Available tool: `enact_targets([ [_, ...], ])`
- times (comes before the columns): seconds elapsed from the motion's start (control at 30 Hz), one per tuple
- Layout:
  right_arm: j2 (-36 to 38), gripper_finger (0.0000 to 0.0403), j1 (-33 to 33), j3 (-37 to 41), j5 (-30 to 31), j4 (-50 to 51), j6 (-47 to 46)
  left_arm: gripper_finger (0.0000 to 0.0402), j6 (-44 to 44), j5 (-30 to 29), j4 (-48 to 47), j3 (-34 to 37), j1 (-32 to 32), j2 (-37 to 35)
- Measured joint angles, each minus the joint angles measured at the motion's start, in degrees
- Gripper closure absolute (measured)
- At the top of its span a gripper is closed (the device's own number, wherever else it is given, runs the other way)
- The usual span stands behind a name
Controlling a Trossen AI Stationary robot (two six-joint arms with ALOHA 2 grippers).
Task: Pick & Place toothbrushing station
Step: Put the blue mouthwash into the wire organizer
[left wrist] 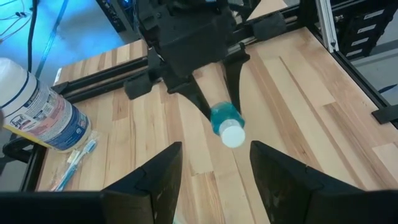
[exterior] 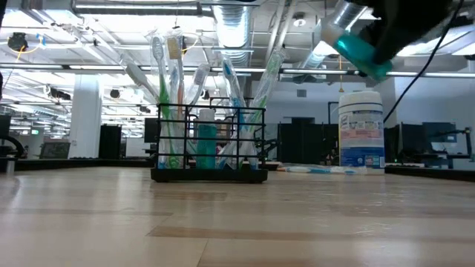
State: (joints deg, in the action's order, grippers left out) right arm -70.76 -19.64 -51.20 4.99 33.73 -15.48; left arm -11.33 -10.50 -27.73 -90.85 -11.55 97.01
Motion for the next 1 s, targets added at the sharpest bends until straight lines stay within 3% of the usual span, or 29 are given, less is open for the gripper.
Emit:
enact_targets([
  [0.23,-0.2,0.0281,3.3,0.0,-3.6,-4.5,1.7,0.0220,0.0,0.0,0.1,0.0,0.0,0.0],
  [0.67,-0.2,0.0281,5.2,-3.1,-3.7,-7.4,4.2,0.0220,-0.4,0.2,0.5,0.0,0.0,0.0],
  [1.0,-0.2,0.0280,5.1,-5.8,-6.5,-7.6,5.2,0.0220,-8.0,0.3,0.8,0.0,-0.1,0.0],
])
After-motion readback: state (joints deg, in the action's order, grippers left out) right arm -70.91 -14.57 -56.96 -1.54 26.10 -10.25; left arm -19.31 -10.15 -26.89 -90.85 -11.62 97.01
